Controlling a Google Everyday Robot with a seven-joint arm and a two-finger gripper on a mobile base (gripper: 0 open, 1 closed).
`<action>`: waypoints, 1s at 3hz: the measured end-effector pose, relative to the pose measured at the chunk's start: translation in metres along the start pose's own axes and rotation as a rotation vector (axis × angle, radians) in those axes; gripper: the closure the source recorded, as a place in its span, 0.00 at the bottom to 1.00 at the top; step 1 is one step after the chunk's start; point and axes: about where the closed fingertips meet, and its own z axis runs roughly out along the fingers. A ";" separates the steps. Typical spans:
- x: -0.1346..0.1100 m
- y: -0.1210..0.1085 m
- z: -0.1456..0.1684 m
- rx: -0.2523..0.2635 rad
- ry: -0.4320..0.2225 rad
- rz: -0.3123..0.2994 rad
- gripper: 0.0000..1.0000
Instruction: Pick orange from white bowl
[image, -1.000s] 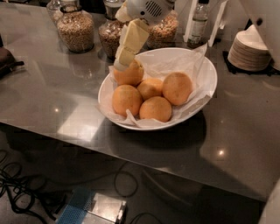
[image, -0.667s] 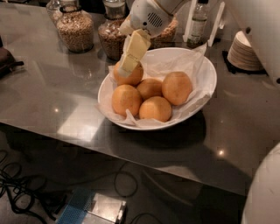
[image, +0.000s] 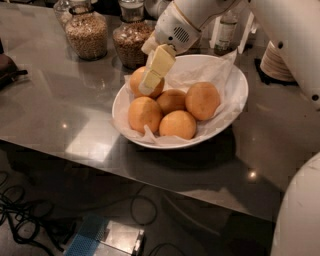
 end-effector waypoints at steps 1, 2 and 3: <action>0.000 0.000 0.000 0.000 0.000 0.000 0.24; 0.000 0.000 0.000 0.000 0.000 0.001 0.44; 0.008 -0.004 0.005 -0.011 0.000 0.029 0.38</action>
Offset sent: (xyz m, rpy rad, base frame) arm 0.0000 0.0000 0.0000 0.0000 0.0000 0.0000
